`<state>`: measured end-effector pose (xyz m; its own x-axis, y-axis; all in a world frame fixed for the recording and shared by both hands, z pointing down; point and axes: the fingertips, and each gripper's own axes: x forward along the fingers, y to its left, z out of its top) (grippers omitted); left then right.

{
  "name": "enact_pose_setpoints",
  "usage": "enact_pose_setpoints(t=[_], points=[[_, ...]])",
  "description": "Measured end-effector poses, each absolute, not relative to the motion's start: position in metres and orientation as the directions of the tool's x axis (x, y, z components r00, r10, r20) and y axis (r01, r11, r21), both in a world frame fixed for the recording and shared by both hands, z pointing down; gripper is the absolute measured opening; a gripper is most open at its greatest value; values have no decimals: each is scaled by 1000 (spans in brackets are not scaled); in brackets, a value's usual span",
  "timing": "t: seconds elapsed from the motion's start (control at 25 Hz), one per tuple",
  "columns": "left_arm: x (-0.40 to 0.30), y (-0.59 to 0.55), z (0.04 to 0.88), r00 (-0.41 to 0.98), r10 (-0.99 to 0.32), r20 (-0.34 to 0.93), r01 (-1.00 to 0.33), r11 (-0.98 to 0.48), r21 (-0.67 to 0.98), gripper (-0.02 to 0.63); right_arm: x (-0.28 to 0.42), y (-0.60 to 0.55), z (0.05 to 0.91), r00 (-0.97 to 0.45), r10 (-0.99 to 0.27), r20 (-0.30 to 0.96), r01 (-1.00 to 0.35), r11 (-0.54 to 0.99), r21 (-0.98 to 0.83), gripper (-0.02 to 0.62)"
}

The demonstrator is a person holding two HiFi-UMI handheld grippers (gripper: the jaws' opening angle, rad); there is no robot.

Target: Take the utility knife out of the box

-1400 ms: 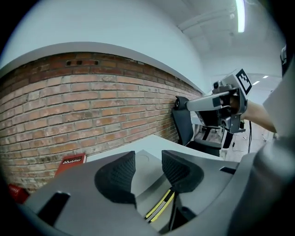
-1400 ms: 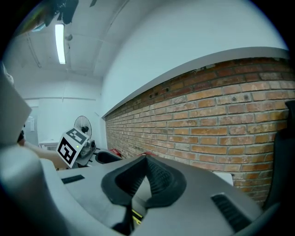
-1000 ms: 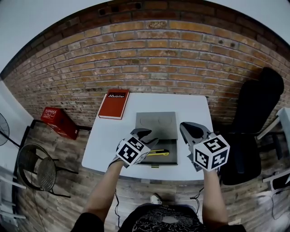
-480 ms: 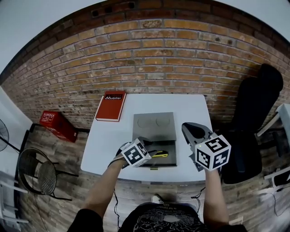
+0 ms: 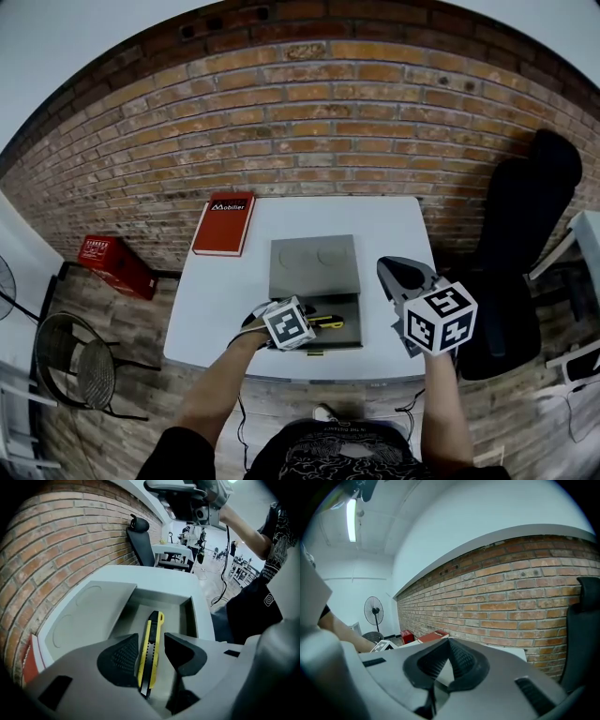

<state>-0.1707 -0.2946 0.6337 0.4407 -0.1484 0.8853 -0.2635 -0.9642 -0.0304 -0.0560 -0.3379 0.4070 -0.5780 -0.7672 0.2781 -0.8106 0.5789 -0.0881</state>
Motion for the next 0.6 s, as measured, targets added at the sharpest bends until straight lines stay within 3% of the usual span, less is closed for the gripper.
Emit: enact_pose_setpoints(t=[0.6], points=[[-166, -293, 659, 386, -93, 918, -201, -980, -15, 184, -48, -339, 416, -544, -785, 295, -835, 540, -102, 18]])
